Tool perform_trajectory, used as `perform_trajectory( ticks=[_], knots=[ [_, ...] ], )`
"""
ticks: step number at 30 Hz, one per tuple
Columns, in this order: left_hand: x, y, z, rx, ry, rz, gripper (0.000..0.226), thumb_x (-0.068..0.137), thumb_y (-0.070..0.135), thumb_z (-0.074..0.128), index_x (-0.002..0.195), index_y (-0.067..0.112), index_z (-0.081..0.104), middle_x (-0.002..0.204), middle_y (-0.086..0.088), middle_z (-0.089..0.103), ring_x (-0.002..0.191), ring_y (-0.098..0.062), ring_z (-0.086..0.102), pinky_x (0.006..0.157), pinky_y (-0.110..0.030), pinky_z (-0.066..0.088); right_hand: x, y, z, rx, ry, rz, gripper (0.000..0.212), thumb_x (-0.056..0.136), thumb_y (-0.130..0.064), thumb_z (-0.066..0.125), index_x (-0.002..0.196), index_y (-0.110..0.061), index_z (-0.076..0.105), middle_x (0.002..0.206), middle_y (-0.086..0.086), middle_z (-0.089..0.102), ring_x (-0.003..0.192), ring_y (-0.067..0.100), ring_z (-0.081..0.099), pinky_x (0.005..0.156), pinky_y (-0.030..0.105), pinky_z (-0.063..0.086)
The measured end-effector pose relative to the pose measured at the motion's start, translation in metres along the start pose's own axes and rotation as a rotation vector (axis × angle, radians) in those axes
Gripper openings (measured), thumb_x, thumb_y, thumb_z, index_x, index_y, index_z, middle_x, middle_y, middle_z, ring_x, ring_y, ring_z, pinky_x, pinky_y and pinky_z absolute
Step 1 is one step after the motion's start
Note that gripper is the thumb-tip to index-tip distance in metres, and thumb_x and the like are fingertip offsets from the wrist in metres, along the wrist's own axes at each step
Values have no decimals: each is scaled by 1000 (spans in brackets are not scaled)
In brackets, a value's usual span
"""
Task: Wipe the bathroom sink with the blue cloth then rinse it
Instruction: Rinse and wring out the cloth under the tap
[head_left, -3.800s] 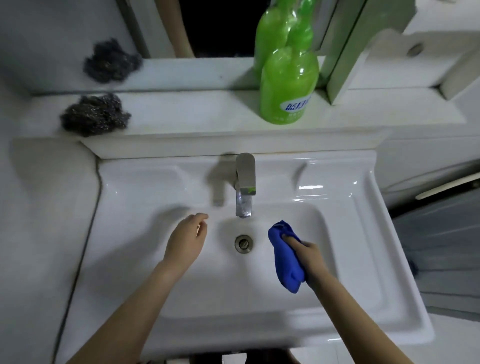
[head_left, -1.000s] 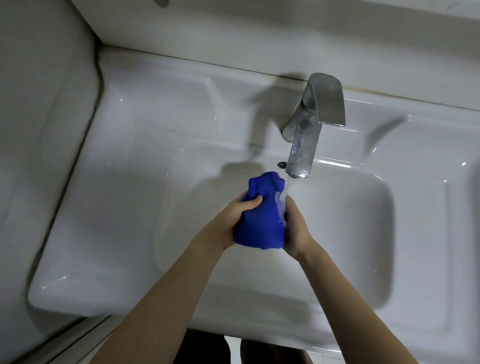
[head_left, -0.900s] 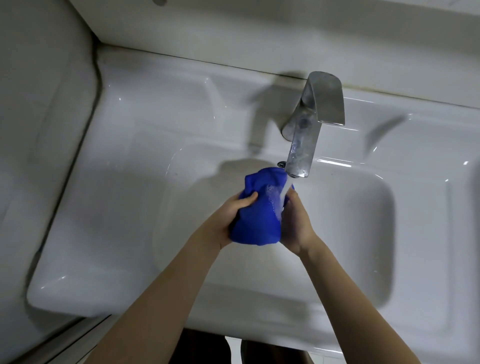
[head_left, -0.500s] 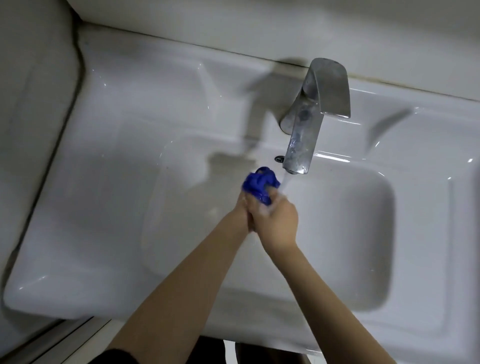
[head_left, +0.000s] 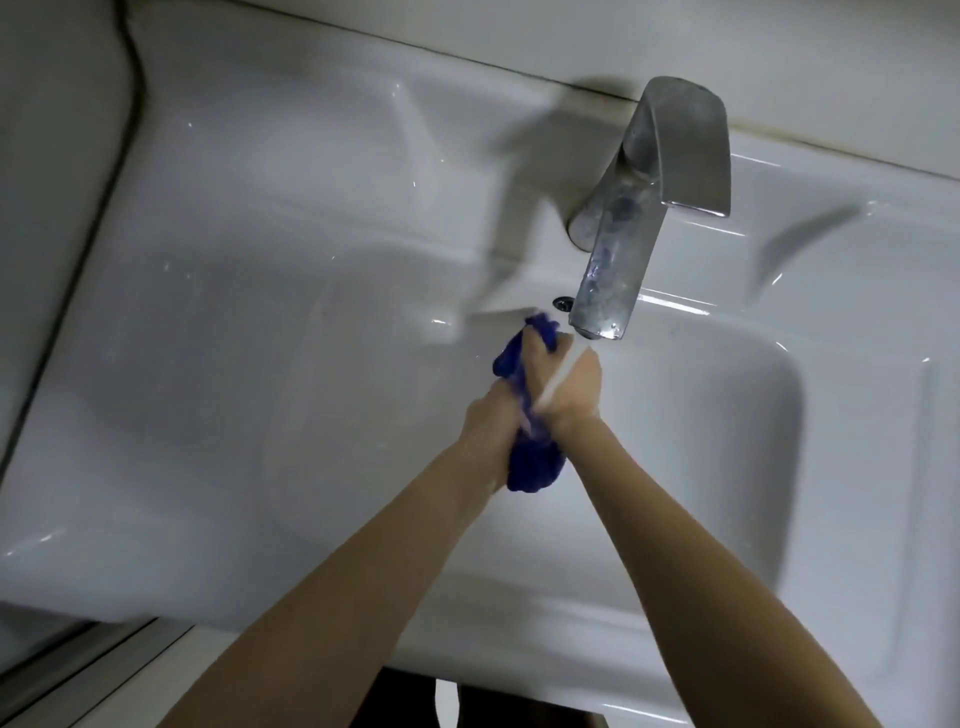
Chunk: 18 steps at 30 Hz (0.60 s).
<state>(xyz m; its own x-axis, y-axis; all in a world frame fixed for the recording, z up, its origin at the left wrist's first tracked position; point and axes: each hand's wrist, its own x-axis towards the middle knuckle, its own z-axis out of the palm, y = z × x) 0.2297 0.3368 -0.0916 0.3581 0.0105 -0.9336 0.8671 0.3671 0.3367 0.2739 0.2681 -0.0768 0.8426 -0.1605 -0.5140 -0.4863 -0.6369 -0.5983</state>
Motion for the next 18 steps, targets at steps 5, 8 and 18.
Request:
perform_trajectory(
  ticks=[5, 8, 18],
  knots=[
    [-1, 27, -14, 14, -5, -6, 36, 100, 25, 39, 69, 11, 52, 60, -3, 59, 56, -16, 54, 51, -18, 46, -76, 3, 14, 97, 5, -115, 47, 91, -46, 42, 52, -20, 42, 58, 6, 56, 57, 27, 57, 55, 39, 51],
    [-9, 10, -4, -30, 9, -31, 33, 95, 35, 52, 69, 16, 56, 61, -1, 59, 57, -19, 51, 54, -25, 43, -36, 9, 8, -35, 44, -53, 44, 89, -49, 37, 60, -17, 50, 60, 7, 58, 59, 24, 55, 55, 36, 45],
    [-6, 19, -2, -37, 15, 59, 31, 82, 41, 63, 78, 10, 62, 68, -6, 62, 68, -26, 59, 73, -32, 48, -40, 2, 5, 50, 104, 35, 39, 95, -32, 48, 60, -14, 44, 58, 3, 51, 54, 22, 51, 51, 28, 44]
  ],
)
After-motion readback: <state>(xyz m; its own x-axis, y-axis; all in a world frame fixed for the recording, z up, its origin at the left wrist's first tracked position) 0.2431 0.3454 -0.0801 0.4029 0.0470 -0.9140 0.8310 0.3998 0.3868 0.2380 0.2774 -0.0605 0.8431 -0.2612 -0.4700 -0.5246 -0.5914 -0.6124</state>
